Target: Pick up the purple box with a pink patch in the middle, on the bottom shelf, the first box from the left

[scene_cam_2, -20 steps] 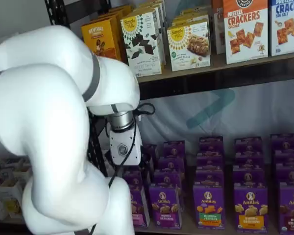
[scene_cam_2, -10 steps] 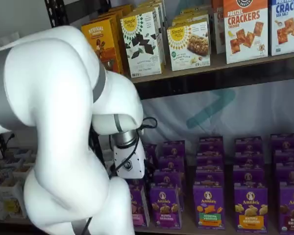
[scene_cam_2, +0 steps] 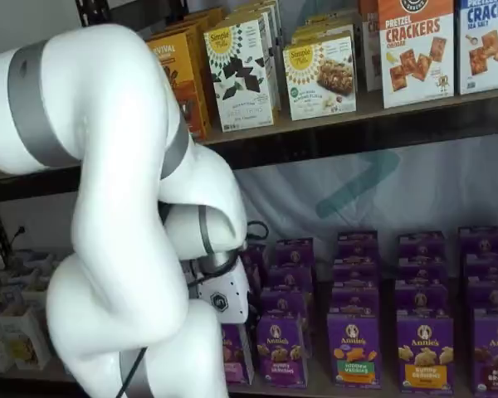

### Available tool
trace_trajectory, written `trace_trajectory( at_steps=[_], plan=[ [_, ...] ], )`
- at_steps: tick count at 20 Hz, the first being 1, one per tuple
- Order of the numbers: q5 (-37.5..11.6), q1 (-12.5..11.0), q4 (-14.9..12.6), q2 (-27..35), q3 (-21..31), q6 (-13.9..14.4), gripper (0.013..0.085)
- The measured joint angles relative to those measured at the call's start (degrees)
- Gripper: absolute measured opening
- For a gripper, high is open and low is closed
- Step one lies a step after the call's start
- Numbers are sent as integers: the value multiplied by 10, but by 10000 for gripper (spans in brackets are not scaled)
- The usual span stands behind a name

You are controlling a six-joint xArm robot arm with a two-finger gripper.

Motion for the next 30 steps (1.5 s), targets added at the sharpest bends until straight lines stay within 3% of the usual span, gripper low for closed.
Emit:
trace_trajectory(
  at_steps=[5, 17, 20, 26, 27, 30],
  plan=[
    [-47, 9, -9, 57, -5, 16, 850],
    [-150, 39, 58, 184, -33, -17, 850],
    [-153, 47, 43, 206, -45, 4, 850],
    [-160, 69, 65, 256, -77, 5, 850],
    [-162, 71, 48, 266, -85, 23, 850],
    [-159, 78, 42, 288, -107, 36, 850]
  ],
)
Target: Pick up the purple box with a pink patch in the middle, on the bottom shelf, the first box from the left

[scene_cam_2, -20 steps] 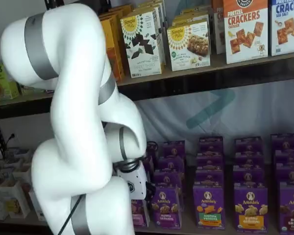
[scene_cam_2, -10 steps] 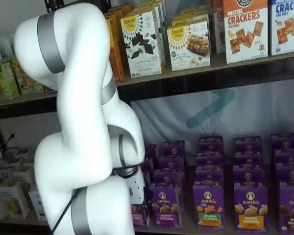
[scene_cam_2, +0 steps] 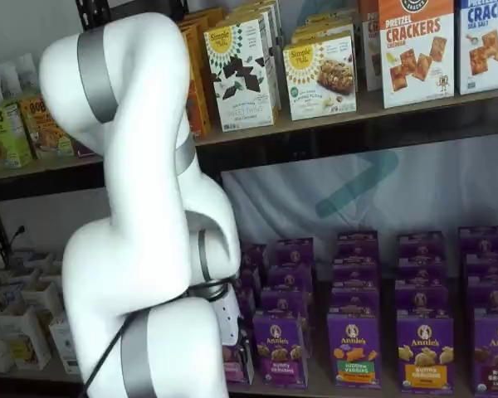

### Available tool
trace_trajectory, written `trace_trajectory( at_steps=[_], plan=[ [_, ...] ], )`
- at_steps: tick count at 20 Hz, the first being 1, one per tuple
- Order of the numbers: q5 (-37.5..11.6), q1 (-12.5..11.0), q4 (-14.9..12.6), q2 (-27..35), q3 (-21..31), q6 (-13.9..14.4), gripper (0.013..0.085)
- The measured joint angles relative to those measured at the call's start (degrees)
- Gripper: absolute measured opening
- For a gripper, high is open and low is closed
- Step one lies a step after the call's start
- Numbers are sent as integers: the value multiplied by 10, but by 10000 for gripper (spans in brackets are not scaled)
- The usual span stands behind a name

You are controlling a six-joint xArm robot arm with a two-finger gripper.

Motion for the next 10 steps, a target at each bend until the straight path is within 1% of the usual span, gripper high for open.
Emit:
trace_trajectory(
  at_steps=[4, 10],
  plan=[
    [-1, 8, 8, 29, -28, 0, 850],
    [-4, 14, -7, 58, -61, 20, 850]
  ],
)
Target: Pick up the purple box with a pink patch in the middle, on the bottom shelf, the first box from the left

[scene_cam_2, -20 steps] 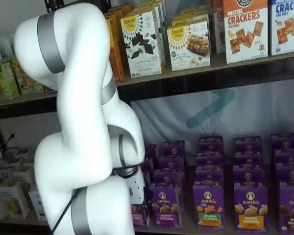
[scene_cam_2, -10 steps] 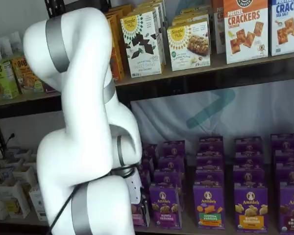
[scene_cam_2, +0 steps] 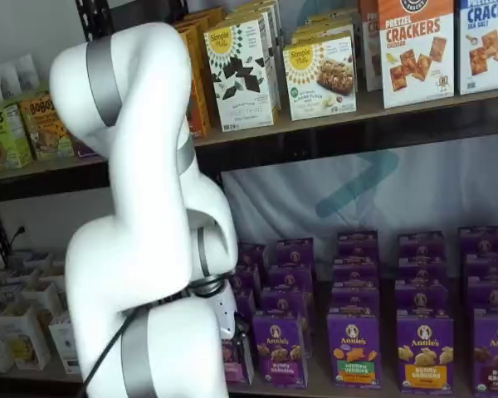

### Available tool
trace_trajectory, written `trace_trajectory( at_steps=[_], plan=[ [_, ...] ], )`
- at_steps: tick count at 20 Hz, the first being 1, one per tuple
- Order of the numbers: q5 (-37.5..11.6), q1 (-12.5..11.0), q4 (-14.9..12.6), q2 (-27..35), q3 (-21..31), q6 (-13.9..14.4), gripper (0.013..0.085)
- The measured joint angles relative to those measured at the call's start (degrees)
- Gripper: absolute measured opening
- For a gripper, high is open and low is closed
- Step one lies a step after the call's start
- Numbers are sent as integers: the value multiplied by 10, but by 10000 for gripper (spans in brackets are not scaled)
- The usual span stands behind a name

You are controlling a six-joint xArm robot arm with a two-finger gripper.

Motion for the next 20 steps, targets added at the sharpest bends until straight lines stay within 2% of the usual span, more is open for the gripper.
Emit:
trace_trajectory(
  at_steps=[6, 20],
  plan=[
    [12, 2, -17, 20, -32, 19, 850],
    [19, 17, 4, 42, -71, 13, 850]
  ],
)
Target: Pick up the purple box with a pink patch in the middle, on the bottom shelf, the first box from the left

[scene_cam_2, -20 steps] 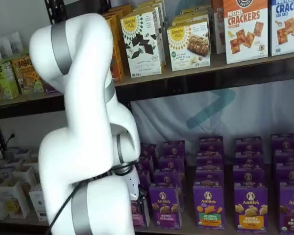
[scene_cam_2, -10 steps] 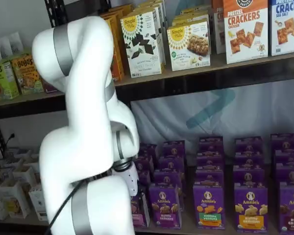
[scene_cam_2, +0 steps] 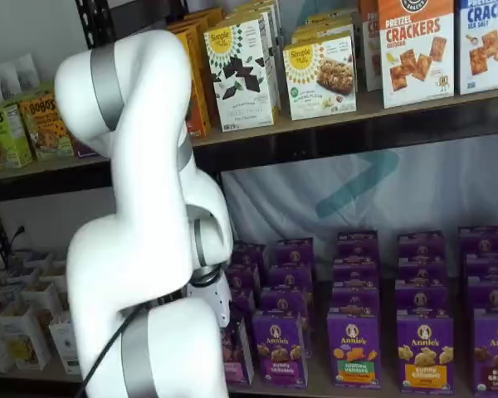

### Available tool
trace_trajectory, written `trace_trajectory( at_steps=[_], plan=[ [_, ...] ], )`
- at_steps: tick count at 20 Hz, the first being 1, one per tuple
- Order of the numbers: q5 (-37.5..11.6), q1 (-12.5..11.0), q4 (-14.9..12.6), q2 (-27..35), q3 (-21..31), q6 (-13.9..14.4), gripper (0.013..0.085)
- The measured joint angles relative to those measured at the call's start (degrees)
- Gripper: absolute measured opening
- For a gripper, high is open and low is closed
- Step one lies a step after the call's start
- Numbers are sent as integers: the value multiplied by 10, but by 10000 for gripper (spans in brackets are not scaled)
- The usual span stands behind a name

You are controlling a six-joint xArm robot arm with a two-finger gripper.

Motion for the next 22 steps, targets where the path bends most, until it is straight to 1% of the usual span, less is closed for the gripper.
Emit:
trace_trajectory(
  at_steps=[4, 6, 10, 12, 13, 16, 20, 22],
  plan=[
    [0, 11, 13, 6, -11, -2, 850],
    [2, 15, 9, 11, -18, 6, 850],
    [2, 23, 13, 22, -30, 11, 850],
    [0, 25, 7, 28, -36, 19, 850],
    [0, 25, 1, 32, -41, 25, 850],
    [1, 24, 0, 41, -51, 25, 850],
    [11, 20, -9, 52, -65, 29, 850],
    [12, 18, -8, 56, -68, 26, 850]
  ],
)
